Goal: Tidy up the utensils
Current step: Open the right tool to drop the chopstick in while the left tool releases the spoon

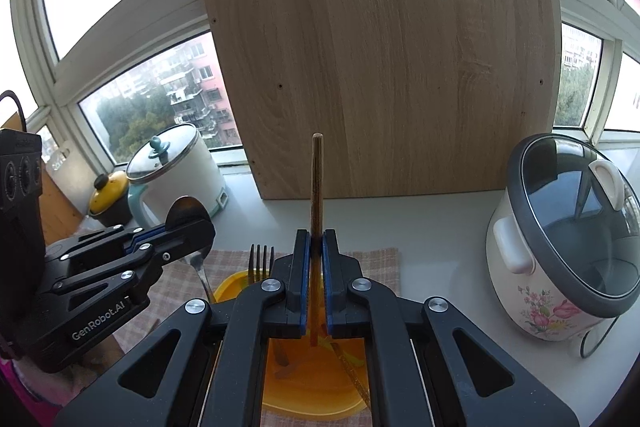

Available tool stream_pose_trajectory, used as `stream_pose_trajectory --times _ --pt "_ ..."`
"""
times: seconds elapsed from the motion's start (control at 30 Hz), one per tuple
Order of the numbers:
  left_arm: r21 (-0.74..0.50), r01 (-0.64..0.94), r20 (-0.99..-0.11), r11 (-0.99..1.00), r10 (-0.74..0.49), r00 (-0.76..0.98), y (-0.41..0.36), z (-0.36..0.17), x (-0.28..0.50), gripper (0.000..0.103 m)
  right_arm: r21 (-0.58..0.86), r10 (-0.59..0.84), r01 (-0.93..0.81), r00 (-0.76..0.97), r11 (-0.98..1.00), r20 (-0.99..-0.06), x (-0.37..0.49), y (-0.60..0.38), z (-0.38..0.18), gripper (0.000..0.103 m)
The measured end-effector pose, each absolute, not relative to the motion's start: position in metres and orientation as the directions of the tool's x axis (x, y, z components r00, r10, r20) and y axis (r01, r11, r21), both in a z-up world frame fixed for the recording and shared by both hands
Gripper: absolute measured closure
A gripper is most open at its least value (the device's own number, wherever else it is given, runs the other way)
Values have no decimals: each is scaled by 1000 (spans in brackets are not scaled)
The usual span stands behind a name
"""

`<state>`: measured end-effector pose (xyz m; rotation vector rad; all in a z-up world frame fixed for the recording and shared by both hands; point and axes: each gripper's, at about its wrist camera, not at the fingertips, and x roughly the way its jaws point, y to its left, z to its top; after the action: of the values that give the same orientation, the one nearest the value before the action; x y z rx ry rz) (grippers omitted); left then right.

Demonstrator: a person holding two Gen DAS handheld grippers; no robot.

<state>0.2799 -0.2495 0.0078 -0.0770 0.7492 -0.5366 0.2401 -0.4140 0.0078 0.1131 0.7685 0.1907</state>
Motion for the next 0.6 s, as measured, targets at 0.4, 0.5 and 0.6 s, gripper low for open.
stream_pose_trajectory --times 0.4,0.5,0.6 --pt "-252 441 -611 862 -495 618 -231 17 253 85 142 180 -112 707 983 -684 216 -408 10 70" --pt "-253 438 -608 863 -494 622 -224 19 246 85 132 173 -113 706 985 -687 207 -402 12 70" --pt "-256 436 -603 863 -495 626 -215 22 237 85 120 167 -116 710 986 -684 198 -394 16 70"
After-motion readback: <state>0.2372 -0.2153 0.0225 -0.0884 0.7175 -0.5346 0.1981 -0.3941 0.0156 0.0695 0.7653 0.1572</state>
